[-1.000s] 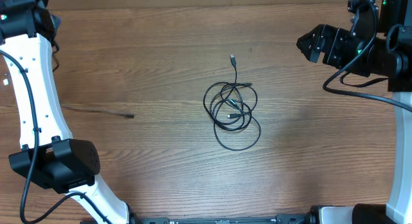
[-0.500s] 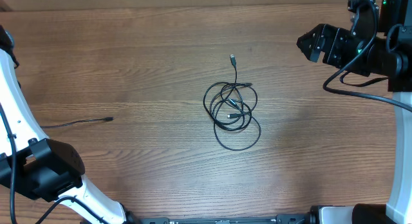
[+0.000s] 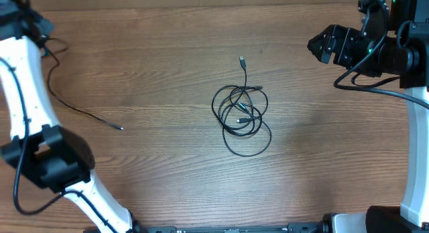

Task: Untangle cables

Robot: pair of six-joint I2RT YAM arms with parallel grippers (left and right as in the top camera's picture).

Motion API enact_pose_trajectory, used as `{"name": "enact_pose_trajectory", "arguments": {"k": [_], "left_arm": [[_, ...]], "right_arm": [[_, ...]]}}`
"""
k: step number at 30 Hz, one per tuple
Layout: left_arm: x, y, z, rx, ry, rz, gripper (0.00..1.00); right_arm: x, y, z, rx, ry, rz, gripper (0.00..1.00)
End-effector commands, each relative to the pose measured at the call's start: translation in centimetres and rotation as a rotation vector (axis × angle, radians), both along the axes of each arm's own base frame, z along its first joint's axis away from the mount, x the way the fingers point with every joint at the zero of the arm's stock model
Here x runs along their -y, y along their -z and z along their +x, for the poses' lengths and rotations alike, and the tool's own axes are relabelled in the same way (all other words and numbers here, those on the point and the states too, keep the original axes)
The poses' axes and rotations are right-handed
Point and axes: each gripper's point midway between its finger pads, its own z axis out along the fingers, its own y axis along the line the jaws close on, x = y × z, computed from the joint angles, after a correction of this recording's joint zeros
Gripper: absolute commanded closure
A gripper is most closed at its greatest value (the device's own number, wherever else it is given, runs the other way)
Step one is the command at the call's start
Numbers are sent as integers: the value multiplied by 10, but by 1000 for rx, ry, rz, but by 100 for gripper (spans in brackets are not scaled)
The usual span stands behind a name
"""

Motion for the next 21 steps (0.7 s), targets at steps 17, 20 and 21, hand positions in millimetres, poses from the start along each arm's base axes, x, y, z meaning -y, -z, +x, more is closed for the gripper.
{"name": "enact_pose_trajectory", "arguments": {"k": [17,20,21], "left_arm": [[-85,-109,66,-50,237,920,96],[-78,-150,75,-19,246,1088,96],[-77,-152,76,-18,253,1103,96]], "right_arm": [[1,4,-7,-24,-19,-13,13],[2,6,-8,-32,-15,-20,13],[2,6,-8,-32,-15,-20,13]]}}
